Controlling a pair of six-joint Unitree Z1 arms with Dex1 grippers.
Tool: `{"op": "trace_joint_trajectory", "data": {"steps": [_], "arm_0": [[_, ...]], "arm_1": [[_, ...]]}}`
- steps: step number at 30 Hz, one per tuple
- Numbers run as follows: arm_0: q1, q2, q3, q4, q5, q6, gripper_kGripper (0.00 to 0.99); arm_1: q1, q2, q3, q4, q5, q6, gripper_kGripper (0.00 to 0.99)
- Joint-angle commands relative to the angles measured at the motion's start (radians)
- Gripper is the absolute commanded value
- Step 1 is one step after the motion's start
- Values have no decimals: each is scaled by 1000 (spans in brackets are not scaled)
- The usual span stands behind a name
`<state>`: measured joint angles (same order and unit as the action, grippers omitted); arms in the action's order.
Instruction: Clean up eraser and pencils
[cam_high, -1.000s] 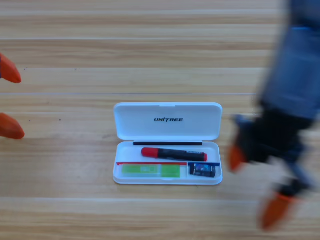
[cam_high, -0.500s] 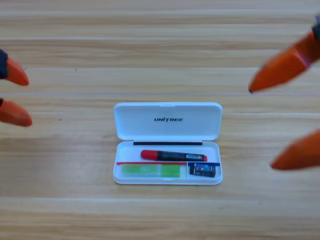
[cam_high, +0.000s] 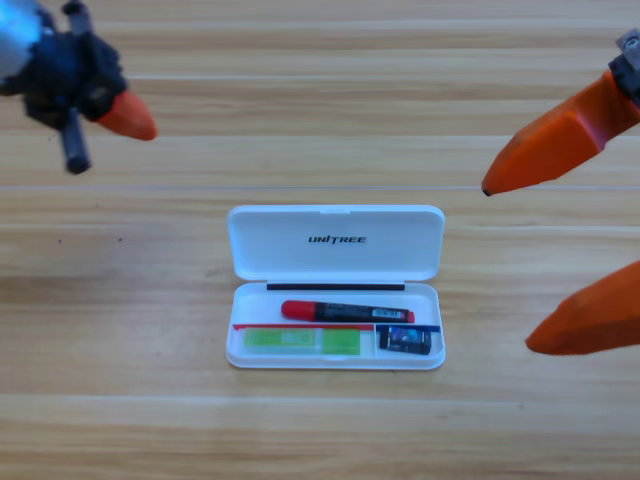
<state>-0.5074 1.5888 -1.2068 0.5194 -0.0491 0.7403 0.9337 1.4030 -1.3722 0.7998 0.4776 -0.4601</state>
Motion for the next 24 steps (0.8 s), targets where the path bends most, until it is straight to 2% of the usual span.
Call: {"op": "trace_joint_trajectory", "data": {"steps": [1, 12, 18, 24], "arm_0": [[44, 135, 56, -104, -6, -32, 0], [46, 249, 66, -203, -46, -19, 0], [67, 292, 23, -197, -95, -9, 0], [119, 327, -49, -141, -161, -5, 0]], "arm_1": [[-29, -41, 31, -10, 13, 11, 969], [-29, -32, 42, -10, 13, 12, 969], [-29, -33, 39, -10, 16, 15, 969], [-29, -32, 44, -10, 16, 14, 969]]}}
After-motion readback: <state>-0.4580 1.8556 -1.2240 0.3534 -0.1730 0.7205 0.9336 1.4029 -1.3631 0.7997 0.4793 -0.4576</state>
